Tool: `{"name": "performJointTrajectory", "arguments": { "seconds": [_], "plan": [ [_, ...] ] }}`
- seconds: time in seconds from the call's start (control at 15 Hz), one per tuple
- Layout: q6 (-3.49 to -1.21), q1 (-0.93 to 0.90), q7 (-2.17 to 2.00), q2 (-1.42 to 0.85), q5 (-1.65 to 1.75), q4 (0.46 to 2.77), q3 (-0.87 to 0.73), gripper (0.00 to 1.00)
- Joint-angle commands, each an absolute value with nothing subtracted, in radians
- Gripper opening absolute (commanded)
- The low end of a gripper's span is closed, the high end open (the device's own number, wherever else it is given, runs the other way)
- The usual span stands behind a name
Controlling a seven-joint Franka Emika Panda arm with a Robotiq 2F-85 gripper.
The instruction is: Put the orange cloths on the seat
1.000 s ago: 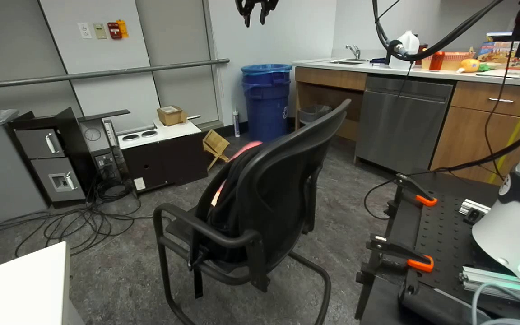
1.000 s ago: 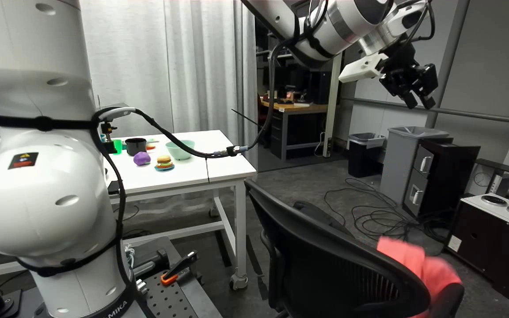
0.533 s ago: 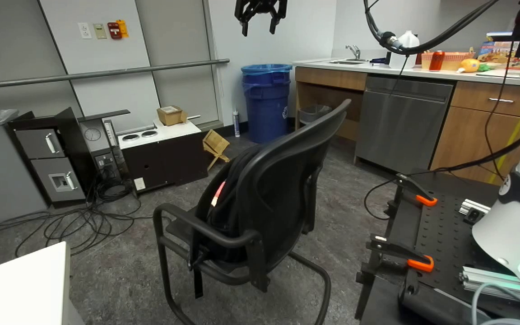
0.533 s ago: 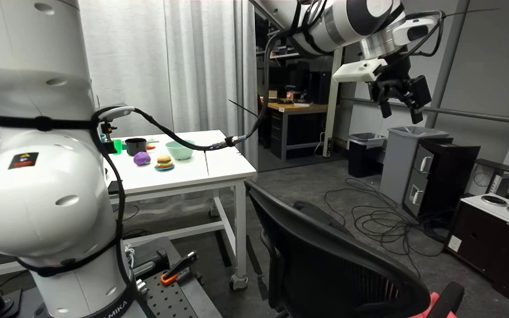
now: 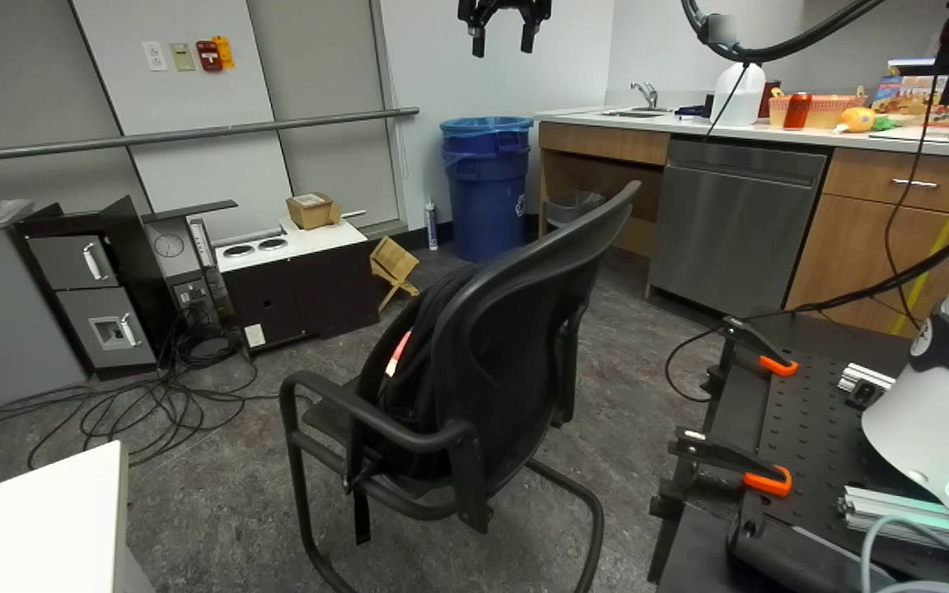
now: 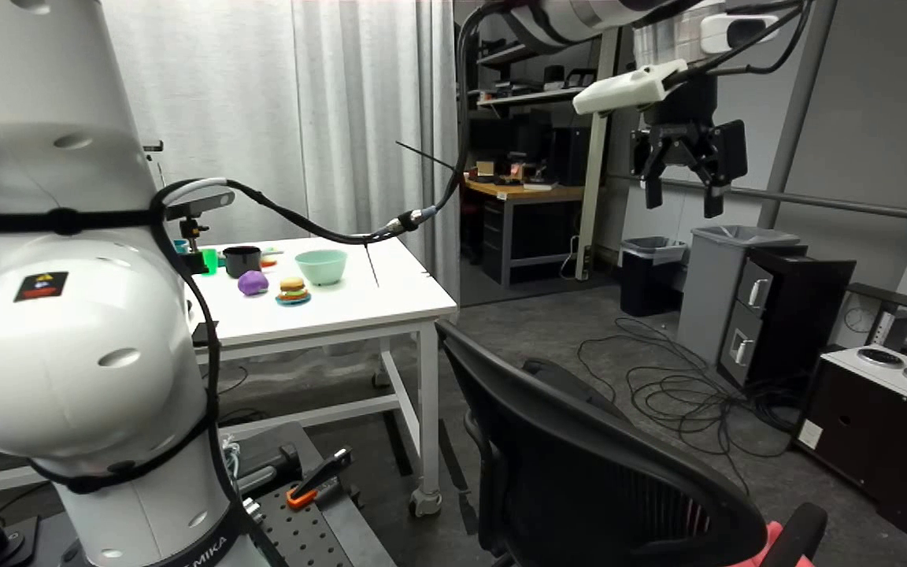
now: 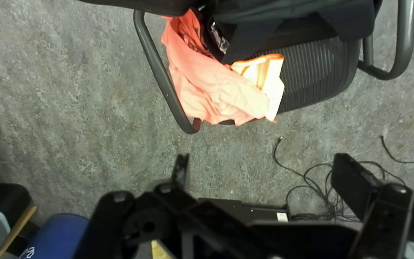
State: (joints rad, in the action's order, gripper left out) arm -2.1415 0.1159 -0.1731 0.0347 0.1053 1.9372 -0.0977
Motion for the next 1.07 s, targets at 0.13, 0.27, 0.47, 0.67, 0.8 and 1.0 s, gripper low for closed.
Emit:
{"name": "performJointTrajectory", "arguments": {
  "seconds": [0.13,0.27,0.47,0.67,0.8,1.0],
  "plan": [
    [-2.091,0.115,-0.048,0.17,0.079,2.013,-0.109,1.0],
    [-2.086,0.116,-0.095,0.121,0.105,1.971,-0.101,1.0],
    [-2.086,0.116,-0.082,0.152,0.105,1.995,-0.1,1.0],
    [-2.086,0.116,-0.081,0.153,0.105,1.998,-0.1,1.0],
    [-2.086,0.116,-0.081,0.153,0.105,1.998,-0.1,1.0],
    [-2.086,0.116,-0.081,0.153,0.105,1.999,-0.1,1.0]
  ]
}}
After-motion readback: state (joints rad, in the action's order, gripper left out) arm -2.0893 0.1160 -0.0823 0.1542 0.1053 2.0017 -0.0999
